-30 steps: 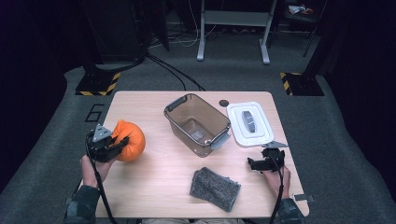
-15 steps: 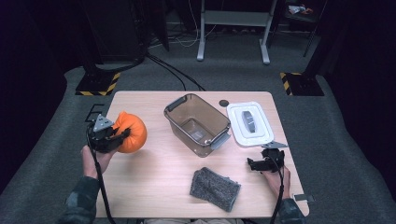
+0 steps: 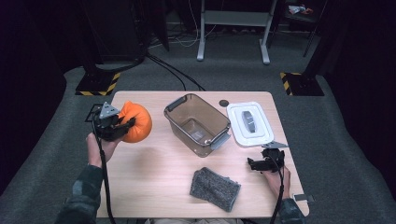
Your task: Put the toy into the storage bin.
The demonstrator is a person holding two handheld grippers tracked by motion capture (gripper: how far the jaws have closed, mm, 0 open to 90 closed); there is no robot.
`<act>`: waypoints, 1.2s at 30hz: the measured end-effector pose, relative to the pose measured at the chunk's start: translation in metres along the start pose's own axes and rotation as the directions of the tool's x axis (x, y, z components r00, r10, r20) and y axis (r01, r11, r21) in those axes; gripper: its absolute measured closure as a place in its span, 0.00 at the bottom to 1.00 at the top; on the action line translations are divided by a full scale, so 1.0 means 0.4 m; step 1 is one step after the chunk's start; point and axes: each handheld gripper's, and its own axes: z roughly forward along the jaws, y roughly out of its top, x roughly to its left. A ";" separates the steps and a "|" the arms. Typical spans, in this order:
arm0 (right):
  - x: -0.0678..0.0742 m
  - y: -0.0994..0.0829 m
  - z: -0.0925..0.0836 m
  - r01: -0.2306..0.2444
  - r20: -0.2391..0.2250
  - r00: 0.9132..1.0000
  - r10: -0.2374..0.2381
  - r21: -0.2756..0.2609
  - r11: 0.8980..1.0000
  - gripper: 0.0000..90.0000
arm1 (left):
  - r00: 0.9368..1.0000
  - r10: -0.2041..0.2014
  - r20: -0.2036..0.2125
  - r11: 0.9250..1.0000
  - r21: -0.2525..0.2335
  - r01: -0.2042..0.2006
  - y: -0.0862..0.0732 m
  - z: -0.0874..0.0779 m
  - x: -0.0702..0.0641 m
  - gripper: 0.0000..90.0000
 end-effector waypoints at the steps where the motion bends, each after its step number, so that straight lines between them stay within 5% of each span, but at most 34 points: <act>1: 0.000 0.000 0.000 0.000 0.000 1.000 0.000 0.000 1.000 0.00 | 1.000 0.002 0.003 1.000 0.005 -0.002 0.005 0.000 0.001 0.77; 13: 0.000 0.000 0.000 0.003 0.007 1.000 -0.003 -0.003 1.000 0.01 | 0.999 0.042 0.017 0.999 -0.020 -0.042 0.087 0.008 -0.015 0.77; 36: 0.000 0.000 0.000 0.001 0.010 1.000 -0.001 -0.004 1.000 0.01 | 0.992 0.093 0.082 0.995 -0.029 -0.091 0.214 0.091 -0.089 0.76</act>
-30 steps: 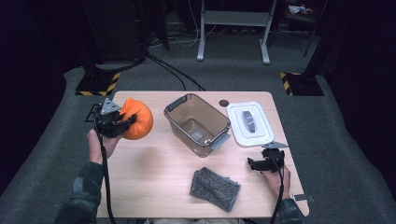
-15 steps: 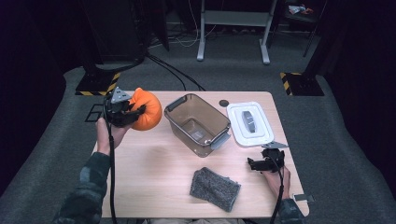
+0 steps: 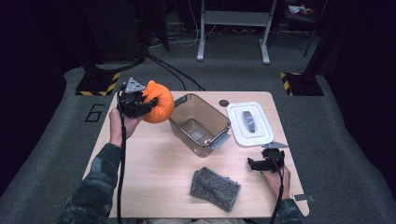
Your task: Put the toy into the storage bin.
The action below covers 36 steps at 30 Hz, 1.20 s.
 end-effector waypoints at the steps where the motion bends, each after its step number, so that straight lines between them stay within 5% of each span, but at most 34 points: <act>1: 0.000 0.000 0.000 -0.001 -0.001 1.000 0.001 0.000 1.000 0.01 | 1.000 0.000 -0.001 1.000 -0.004 0.000 0.006 0.004 -0.004 0.76; 21: 0.000 0.000 0.000 0.000 0.001 1.000 0.000 0.001 1.000 0.01 | 0.998 -0.004 0.055 1.000 -0.008 0.005 0.076 0.093 -0.054 0.76; 36: 0.000 0.000 0.000 -0.006 0.005 1.000 0.006 0.001 1.000 0.01 | 0.995 -0.025 0.100 1.000 0.009 0.025 0.070 0.155 -0.095 0.76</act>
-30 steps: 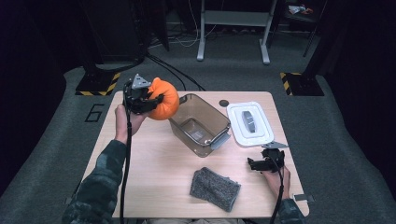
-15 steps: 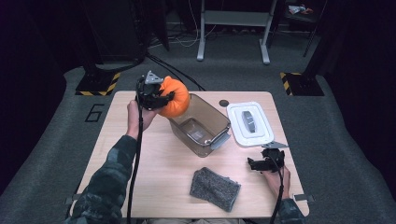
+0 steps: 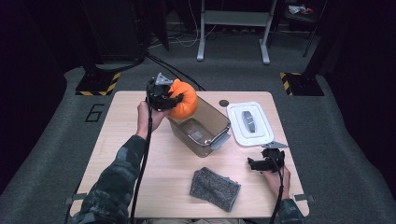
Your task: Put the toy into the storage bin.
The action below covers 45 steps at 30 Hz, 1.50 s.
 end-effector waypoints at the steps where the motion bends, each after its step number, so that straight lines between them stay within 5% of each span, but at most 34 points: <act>1: 0.000 0.000 0.000 -0.001 0.000 1.000 0.001 -0.001 1.000 0.01 | 1.000 0.001 0.001 1.000 0.000 -0.001 0.000 0.005 -0.004 0.76; 22: 0.000 0.000 0.000 -0.001 0.000 1.000 0.001 -0.001 1.000 0.01 | 1.000 -0.010 0.023 0.999 0.051 0.009 -0.028 0.090 -0.037 0.75; 45: 0.000 0.000 -0.001 0.001 -0.001 1.000 -0.001 -0.003 1.000 0.01 | 1.000 -0.002 0.020 0.985 0.173 -0.001 -0.071 0.159 -0.038 0.72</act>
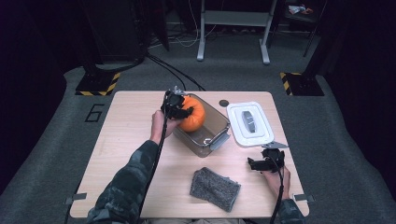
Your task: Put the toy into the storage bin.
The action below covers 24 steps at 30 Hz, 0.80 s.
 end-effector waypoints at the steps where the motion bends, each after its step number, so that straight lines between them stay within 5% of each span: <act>1: 0.000 0.000 0.000 0.000 0.000 1.000 0.000 0.000 1.000 0.01 | 1.000 0.001 -0.001 1.000 0.007 -0.001 0.000 0.004 -0.001 0.72; 12: 0.000 0.000 0.000 0.000 -0.001 1.000 0.000 0.000 1.000 0.02 | 1.000 -0.010 -0.017 0.997 0.076 0.011 0.000 0.037 -0.005 0.58; 21: 0.000 0.000 0.000 0.000 -0.002 1.000 0.000 0.000 1.000 0.02 | 1.000 0.004 -0.016 0.981 0.194 -0.001 0.001 0.068 -0.005 0.41; 24: 0.000 0.000 0.000 0.000 -0.002 1.000 0.000 0.000 1.000 0.02 | 1.000 -0.003 0.009 0.981 0.194 0.001 -0.002 0.072 -0.003 0.35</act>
